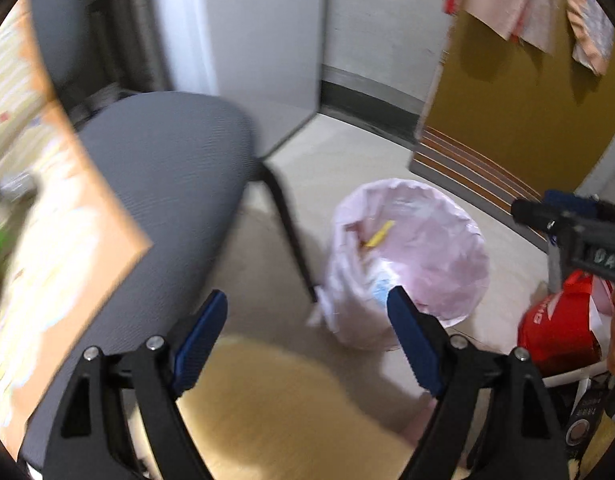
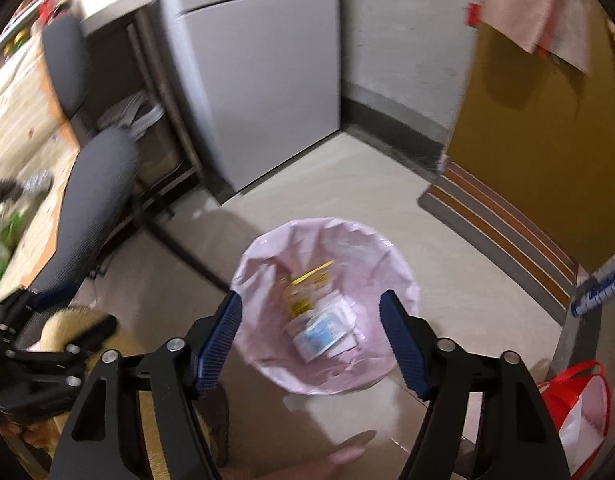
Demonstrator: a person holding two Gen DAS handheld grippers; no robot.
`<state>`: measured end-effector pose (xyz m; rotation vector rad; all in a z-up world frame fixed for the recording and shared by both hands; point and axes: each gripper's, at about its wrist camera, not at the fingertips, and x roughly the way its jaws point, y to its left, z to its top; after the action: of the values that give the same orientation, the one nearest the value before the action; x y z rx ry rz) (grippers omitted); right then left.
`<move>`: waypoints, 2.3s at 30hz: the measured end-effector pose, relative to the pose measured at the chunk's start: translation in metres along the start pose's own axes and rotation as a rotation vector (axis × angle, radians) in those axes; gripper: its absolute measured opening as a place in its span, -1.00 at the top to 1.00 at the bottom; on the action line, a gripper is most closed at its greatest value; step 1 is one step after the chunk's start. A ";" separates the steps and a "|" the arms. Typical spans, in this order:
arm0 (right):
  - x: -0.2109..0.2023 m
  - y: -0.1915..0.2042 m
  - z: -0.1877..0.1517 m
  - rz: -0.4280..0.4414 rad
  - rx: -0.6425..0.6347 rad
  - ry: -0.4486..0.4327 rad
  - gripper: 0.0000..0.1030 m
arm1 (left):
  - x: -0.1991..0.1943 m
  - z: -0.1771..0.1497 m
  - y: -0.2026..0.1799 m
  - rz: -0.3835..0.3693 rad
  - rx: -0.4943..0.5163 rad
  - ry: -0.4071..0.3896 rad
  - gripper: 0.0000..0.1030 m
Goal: Collect trash
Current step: 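Return both tools to the chair, then grasp the orange-and-white tub with the left tool while the right tool grasps the grey cloth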
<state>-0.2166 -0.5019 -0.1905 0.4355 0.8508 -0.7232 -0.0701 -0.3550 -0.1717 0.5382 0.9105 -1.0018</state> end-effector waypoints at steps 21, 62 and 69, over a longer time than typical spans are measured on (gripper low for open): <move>-0.059 0.261 0.038 0.443 -0.530 -0.028 0.16 | -0.167 -0.107 0.215 0.383 -0.536 -0.057 -0.67; -0.054 0.386 0.079 0.529 -0.677 -0.094 0.04 | -0.193 -0.066 0.429 0.653 -0.744 -0.171 -0.77; -0.060 0.418 0.074 0.561 -0.707 -0.102 0.04 | -0.163 -0.078 0.387 0.651 -0.500 -0.133 -0.77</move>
<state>0.0991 -0.2375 -0.0708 -0.0125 0.7789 0.0918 0.2050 -0.0409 -0.0809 0.3002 0.7532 -0.2017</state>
